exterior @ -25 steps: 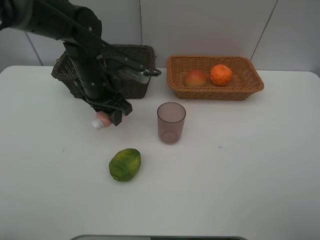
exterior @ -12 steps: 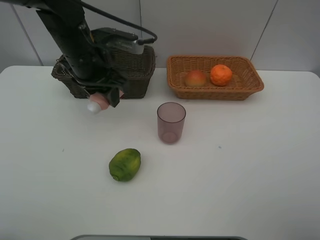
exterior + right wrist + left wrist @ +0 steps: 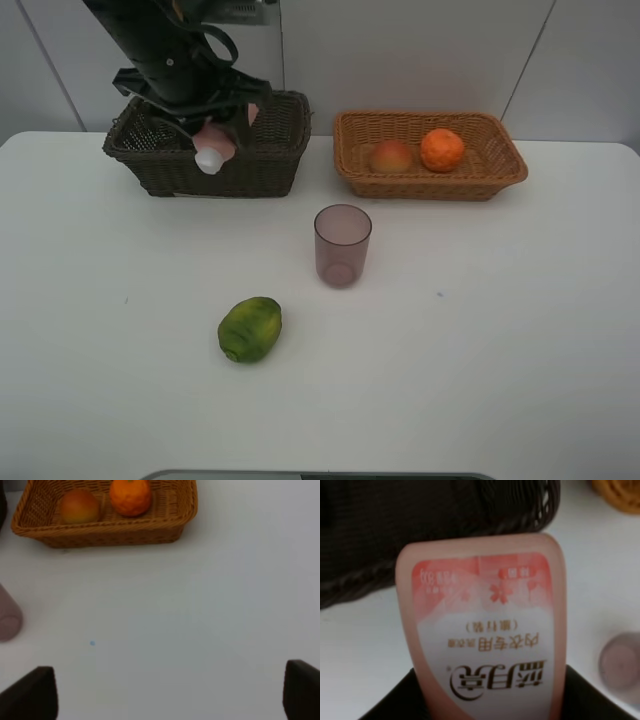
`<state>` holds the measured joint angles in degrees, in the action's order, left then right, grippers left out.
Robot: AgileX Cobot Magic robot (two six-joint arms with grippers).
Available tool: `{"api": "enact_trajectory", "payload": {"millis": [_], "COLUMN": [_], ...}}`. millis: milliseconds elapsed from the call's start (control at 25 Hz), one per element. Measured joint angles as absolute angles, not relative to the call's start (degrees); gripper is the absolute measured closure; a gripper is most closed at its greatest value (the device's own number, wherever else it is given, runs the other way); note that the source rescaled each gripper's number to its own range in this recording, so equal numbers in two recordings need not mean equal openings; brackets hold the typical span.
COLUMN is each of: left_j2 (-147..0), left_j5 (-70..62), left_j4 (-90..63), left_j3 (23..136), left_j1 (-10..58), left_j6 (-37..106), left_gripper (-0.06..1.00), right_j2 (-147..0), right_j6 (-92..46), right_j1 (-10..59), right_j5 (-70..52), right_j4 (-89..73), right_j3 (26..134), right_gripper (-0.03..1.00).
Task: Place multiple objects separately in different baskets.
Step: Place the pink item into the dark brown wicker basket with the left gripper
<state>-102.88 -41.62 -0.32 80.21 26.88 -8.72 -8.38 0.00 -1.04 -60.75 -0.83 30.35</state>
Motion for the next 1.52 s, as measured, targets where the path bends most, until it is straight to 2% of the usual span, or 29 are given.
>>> {"api": "enact_trajectory", "payload": {"millis": [840, 1520], "left_j2": [-114.0, -123.4], "left_j5": [-11.9, -2.1], "left_j4": [11.5, 12.1], "left_j3": [82.8, 82.8], "left_j1": [22.7, 22.5], "left_j6": [-9.7, -9.7], "left_gripper": [0.33, 0.33], "right_j2": [-8.4, -8.4], "right_j6": [0.0, 0.0], "right_j1": [-1.0, -1.0], "right_j5": [-60.7, -60.7], "right_j4": [-0.8, -0.8], "right_j3": [30.4, 30.4], "right_gripper": [-0.03, -0.03]}}
